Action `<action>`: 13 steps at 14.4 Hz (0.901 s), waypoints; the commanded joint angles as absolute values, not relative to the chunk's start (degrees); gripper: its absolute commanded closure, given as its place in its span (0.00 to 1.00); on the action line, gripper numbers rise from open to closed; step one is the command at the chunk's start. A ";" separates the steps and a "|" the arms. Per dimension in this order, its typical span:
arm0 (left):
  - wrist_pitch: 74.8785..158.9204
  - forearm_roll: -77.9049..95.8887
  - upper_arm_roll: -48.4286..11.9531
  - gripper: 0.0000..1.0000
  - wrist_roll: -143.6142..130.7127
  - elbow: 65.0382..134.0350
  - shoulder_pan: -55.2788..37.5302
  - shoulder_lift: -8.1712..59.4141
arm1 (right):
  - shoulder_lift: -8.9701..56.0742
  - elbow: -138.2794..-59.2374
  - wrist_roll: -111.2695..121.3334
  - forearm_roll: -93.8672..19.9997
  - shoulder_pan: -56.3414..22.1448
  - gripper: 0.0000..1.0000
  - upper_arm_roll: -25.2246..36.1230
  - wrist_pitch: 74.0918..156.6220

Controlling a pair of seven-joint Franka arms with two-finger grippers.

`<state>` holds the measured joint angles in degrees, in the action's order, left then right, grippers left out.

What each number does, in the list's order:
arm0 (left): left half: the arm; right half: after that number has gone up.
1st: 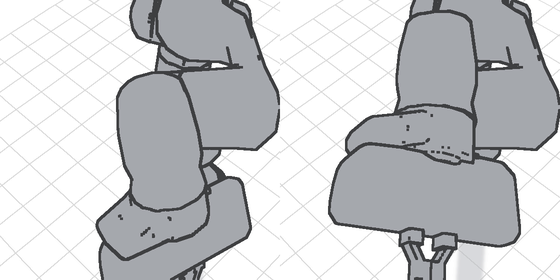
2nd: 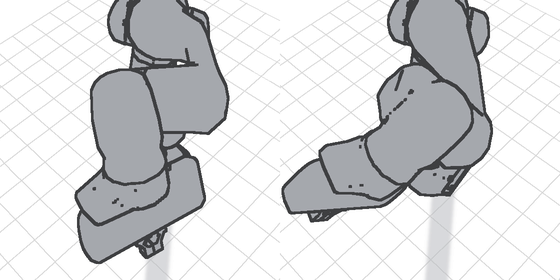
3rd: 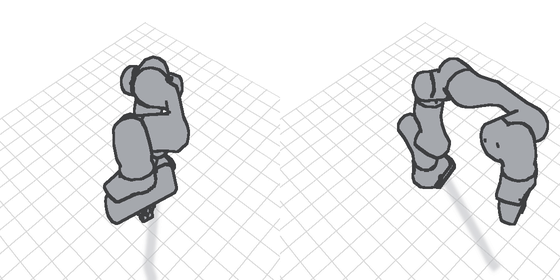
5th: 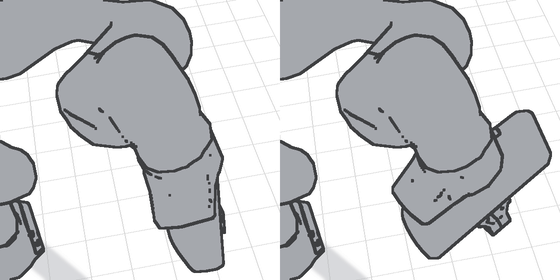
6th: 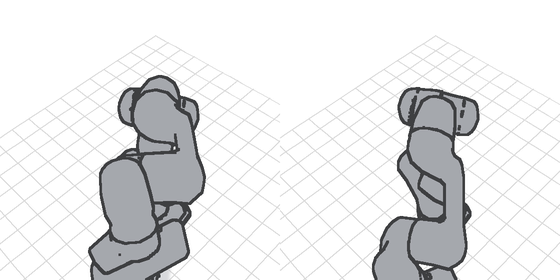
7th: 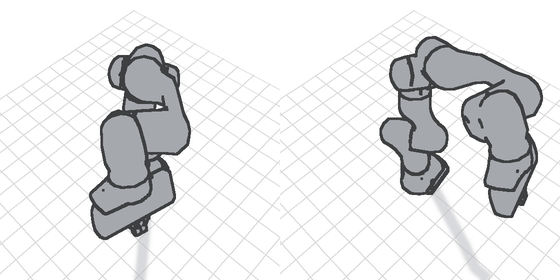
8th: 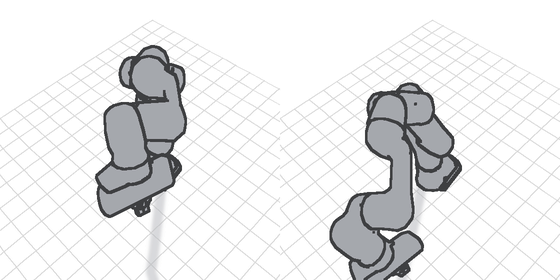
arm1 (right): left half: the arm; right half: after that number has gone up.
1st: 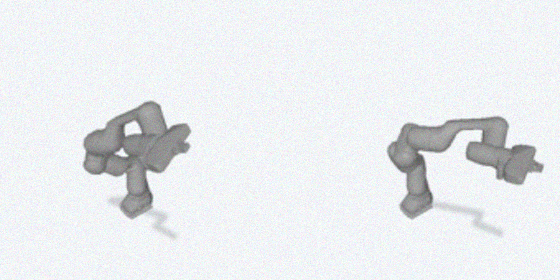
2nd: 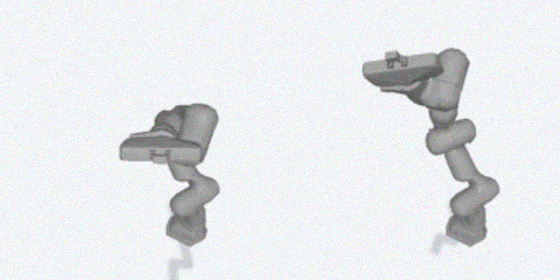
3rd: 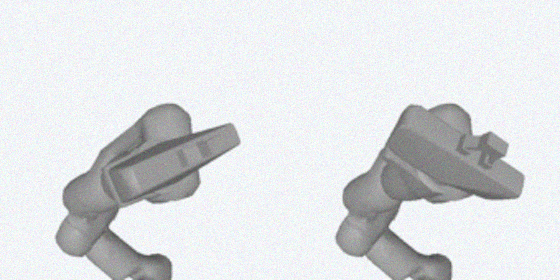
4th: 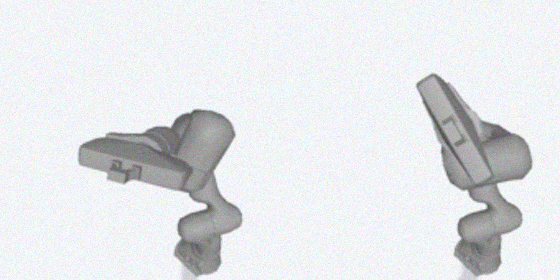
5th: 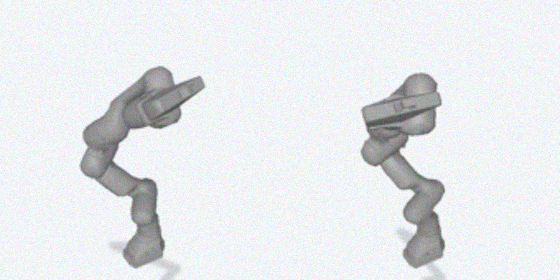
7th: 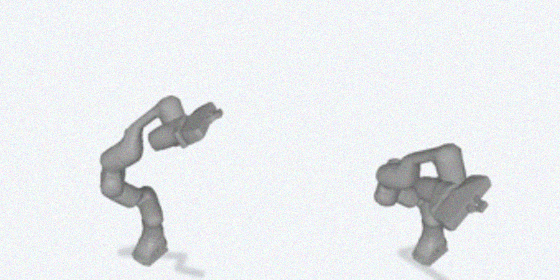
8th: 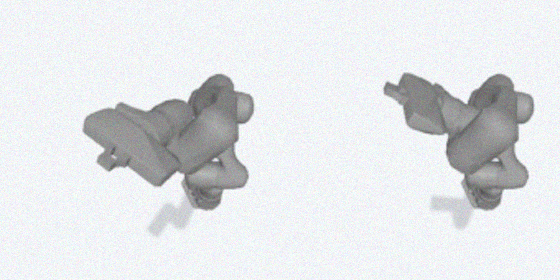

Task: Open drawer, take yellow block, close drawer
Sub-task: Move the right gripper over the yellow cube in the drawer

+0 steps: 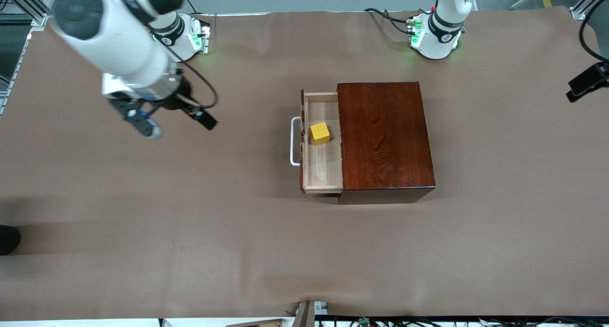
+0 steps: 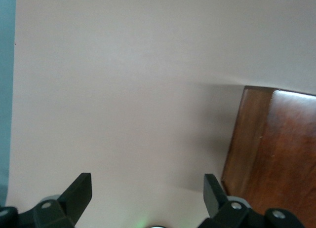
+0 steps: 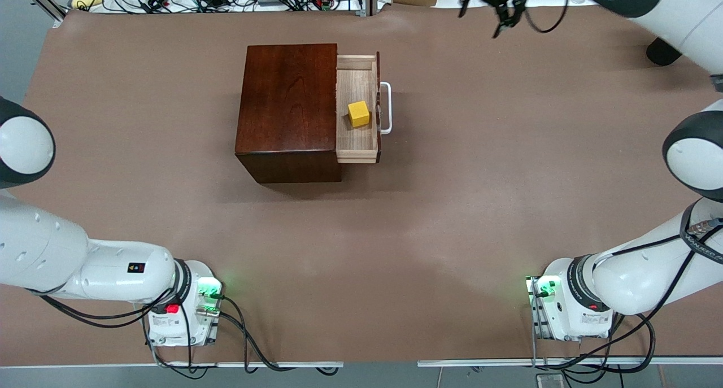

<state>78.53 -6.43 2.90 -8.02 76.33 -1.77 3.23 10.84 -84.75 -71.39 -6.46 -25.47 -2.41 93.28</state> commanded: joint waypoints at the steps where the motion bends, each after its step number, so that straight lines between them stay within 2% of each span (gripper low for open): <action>1: 79.72 -5.54 2.02 0.00 -6.59 81.11 -1.14 0.09 | 13.26 -84.11 -78.63 -5.98 -29.34 0.00 -1.76 95.53; 5: 83.75 -2.74 1.76 0.00 -5.63 87.96 -1.14 -1.84 | 16.34 -84.02 -86.82 -5.80 -33.03 0.00 -1.76 97.82; 13: 85.25 0.97 -0.87 0.00 -4.13 94.30 -1.58 -6.67 | 24.51 -83.67 -103.24 -6.15 -39.28 0.00 -1.84 108.70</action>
<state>83.24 -0.10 -0.38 -5.40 90.37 -1.74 -3.41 22.55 -84.81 -98.07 -6.39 -37.13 -2.37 106.77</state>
